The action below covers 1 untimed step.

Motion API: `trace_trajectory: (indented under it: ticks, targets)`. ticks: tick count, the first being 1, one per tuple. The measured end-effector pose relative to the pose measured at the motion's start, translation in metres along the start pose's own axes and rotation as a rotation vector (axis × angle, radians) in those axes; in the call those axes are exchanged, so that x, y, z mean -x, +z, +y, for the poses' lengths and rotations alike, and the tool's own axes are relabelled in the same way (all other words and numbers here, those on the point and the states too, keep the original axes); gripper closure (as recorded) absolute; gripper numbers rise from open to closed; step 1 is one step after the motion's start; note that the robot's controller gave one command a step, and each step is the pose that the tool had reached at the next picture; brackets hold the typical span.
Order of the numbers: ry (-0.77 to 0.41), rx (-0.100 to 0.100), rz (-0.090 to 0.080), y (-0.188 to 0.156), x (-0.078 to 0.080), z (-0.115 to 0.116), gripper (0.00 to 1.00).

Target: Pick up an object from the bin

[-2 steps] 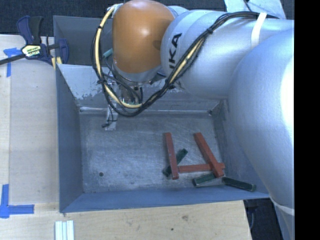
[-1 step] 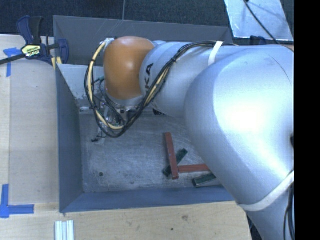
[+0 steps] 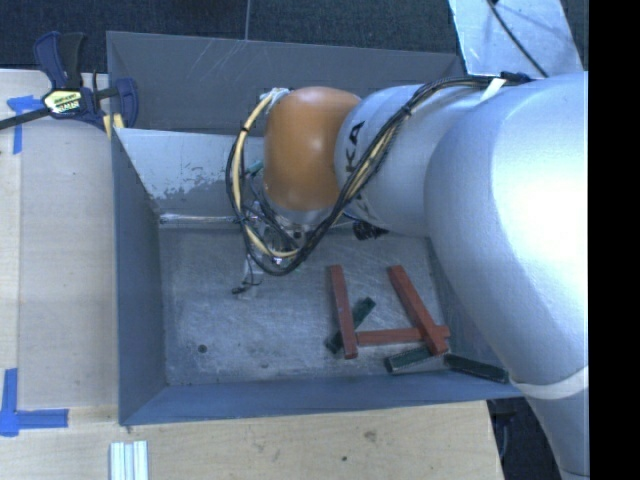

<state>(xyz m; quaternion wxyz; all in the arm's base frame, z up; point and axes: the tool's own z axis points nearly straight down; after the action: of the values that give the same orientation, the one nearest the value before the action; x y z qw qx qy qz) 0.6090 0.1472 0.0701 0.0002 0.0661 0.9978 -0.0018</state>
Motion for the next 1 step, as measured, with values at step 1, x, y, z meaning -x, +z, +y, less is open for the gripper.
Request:
trace_trajectory:
  ticks: [1]
  targets:
    - [-0.37, 0.0, -0.005, -0.0304, 0.0191, -0.1427, 0.0]
